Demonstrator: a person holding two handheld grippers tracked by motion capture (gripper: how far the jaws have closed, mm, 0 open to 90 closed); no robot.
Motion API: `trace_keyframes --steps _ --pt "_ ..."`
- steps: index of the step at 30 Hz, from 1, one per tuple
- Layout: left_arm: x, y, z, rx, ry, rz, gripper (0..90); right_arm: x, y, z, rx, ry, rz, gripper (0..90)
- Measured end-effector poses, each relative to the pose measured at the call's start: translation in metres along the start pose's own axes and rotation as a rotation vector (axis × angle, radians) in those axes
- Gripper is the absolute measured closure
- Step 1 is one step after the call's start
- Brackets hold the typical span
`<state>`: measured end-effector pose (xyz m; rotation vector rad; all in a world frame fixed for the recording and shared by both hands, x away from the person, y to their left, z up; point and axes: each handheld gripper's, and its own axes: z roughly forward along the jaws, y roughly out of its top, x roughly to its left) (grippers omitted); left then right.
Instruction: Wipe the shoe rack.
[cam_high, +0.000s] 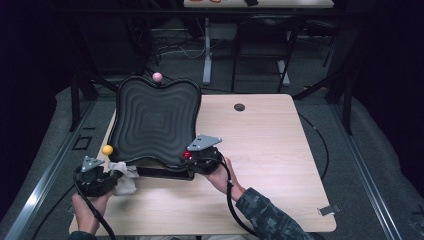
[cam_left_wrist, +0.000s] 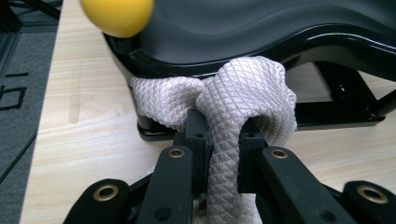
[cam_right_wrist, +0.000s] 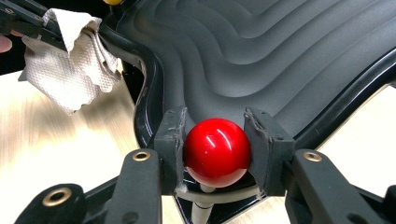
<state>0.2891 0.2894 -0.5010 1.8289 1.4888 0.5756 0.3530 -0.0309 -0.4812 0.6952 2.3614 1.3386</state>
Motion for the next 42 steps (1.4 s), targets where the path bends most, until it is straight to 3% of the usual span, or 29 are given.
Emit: trace_keyframes --steps 24,42 --pt "-0.040 0.019 0.028 0.020 -0.100 0.079 79.7 0.000 0.000 0.001 0.003 0.005 -0.002 59.6" --pt "-0.060 0.024 0.039 0.031 -0.150 0.106 79.6 -0.001 0.000 0.001 0.002 0.012 -0.001 59.5"
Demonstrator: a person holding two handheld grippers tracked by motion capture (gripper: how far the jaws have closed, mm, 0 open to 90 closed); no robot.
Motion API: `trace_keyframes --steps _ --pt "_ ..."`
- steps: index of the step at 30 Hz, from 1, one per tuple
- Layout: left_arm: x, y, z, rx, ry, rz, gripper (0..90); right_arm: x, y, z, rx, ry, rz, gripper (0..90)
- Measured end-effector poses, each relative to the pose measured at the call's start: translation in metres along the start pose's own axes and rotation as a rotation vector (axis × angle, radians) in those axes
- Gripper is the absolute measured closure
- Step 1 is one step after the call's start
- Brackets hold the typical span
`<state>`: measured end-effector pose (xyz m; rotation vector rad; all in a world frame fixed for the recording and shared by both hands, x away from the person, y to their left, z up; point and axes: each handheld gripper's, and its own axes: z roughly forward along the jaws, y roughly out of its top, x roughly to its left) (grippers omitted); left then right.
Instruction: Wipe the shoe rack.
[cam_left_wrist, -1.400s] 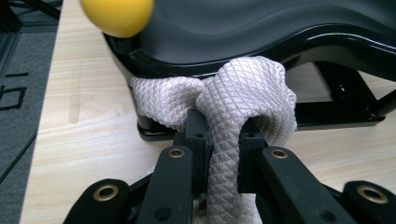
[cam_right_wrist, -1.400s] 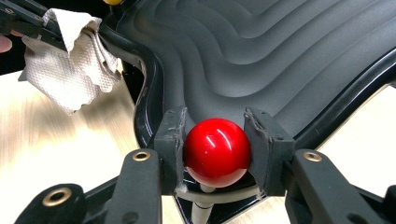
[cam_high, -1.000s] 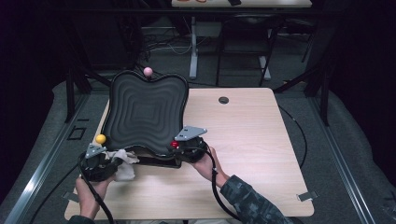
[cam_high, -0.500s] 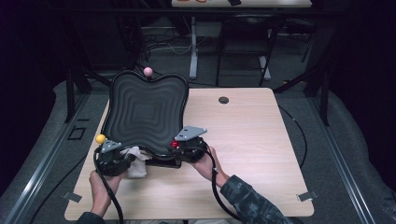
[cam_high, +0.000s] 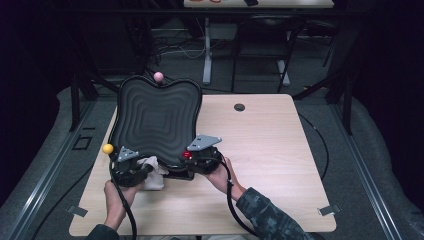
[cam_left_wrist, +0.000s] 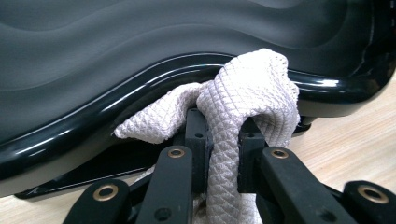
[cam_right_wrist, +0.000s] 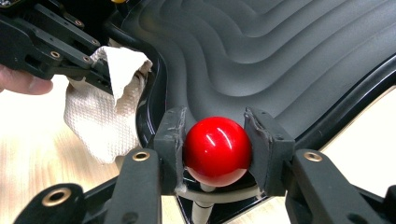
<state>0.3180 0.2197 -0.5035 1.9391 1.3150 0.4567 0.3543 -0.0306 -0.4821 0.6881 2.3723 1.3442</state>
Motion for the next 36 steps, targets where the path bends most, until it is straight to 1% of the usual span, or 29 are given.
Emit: trace_keyframes --steps 5,10,17,22,29,36 --pt "-0.006 -0.001 0.001 0.004 -0.014 0.007 79.5 0.000 0.000 0.000 0.001 0.001 0.000 59.5" --pt "-0.012 -0.002 0.001 0.003 -0.018 0.013 79.3 0.000 0.000 0.000 0.001 0.001 0.000 59.5" --pt "-0.021 -0.004 0.001 0.010 -0.038 0.029 79.3 -0.001 0.000 0.000 0.002 0.003 -0.001 59.5" --pt "-0.029 -0.005 0.000 0.016 -0.054 0.049 79.3 -0.001 0.000 0.001 0.004 0.005 0.001 59.5" --pt "-0.039 -0.005 -0.001 0.019 -0.084 0.067 79.3 -0.001 0.000 0.001 0.006 0.002 0.004 59.5" --pt "-0.054 -0.004 0.003 0.027 -0.127 0.099 79.3 -0.002 -0.001 0.001 0.007 0.001 0.007 59.5"
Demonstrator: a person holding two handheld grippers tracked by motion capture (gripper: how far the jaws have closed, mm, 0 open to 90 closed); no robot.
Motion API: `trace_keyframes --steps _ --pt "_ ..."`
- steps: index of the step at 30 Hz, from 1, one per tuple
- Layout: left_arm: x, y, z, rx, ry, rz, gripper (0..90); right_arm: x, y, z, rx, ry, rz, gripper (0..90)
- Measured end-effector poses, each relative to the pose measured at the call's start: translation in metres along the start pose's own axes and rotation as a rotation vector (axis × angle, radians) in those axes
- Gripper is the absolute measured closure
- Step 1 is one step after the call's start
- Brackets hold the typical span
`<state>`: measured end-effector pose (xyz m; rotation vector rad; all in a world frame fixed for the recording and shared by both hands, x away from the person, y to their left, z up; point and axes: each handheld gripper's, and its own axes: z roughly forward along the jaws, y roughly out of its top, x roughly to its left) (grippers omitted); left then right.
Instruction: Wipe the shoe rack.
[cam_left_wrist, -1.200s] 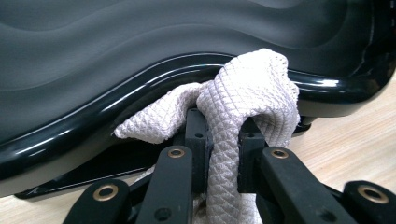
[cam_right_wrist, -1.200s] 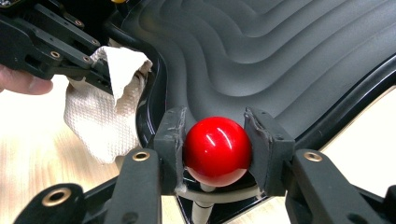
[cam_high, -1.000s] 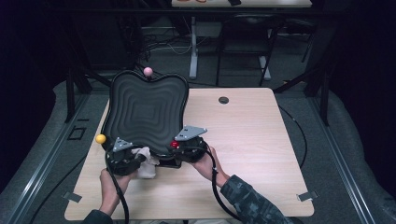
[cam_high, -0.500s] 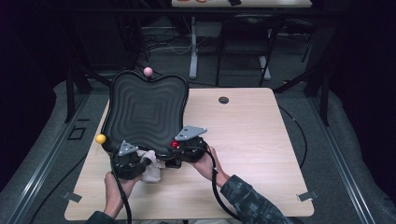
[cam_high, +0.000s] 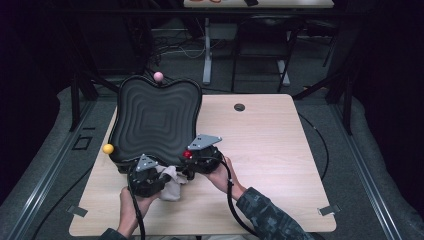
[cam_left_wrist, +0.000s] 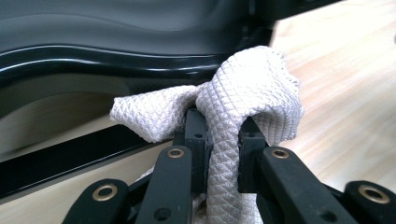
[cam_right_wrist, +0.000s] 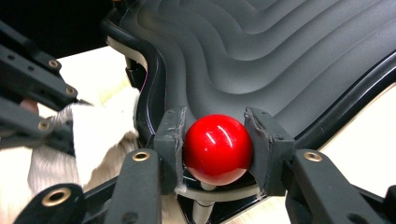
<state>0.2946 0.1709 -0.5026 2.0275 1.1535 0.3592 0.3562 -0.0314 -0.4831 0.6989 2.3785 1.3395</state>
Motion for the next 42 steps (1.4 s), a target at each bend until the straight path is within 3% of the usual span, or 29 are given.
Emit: trace_keyframes --steps 15,42 --pt "-0.025 0.012 0.023 -0.007 -0.054 0.039 79.3 0.000 -0.001 0.001 0.007 0.002 0.000 59.7" --pt "-0.010 0.006 0.013 0.024 -0.067 0.022 79.4 0.000 -0.001 0.002 0.013 0.003 -0.001 60.1"
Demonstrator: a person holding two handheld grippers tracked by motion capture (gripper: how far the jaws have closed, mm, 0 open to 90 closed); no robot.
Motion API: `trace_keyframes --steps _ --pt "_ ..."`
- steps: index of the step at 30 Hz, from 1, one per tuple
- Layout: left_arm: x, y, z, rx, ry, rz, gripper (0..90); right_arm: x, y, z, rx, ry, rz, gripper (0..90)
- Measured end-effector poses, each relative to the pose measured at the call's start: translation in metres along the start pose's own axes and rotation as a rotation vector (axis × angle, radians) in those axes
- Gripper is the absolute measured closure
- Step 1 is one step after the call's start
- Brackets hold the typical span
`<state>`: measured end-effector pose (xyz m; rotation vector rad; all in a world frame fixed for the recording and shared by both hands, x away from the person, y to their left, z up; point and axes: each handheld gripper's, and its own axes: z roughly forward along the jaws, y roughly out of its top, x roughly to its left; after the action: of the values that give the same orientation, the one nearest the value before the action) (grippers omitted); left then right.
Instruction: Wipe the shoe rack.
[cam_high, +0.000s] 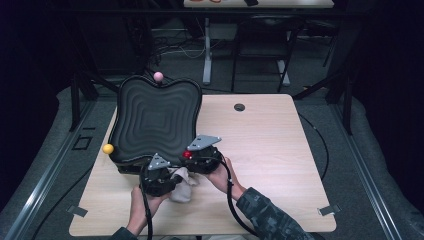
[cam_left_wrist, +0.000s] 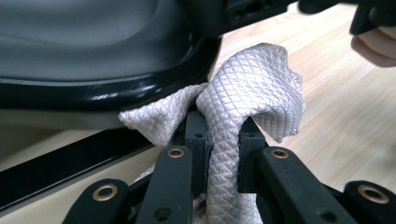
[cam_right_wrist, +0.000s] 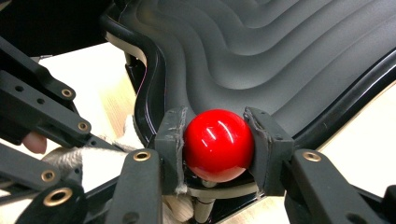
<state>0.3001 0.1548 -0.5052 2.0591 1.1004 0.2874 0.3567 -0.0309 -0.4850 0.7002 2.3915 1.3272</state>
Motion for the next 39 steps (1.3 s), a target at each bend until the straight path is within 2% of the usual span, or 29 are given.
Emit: trace_keyframes --steps 8,19,25,34,39 --pt "0.014 -0.008 -0.013 -0.006 0.030 -0.037 79.4 0.000 0.000 0.000 0.002 -0.003 -0.003 60.2" --pt "0.045 -0.014 -0.032 -0.019 0.092 -0.097 79.4 0.001 0.000 0.000 0.004 -0.007 -0.007 60.3" --pt "0.061 -0.020 -0.042 -0.033 0.132 -0.138 79.3 0.001 0.000 0.000 0.004 -0.006 -0.007 60.3" --pt "0.089 -0.032 -0.066 -0.062 0.194 -0.217 79.3 0.001 -0.001 0.001 0.001 -0.005 -0.007 60.4" --pt "0.099 -0.039 -0.079 -0.076 0.225 -0.246 79.3 0.000 -0.001 0.001 0.003 -0.004 -0.007 60.4"
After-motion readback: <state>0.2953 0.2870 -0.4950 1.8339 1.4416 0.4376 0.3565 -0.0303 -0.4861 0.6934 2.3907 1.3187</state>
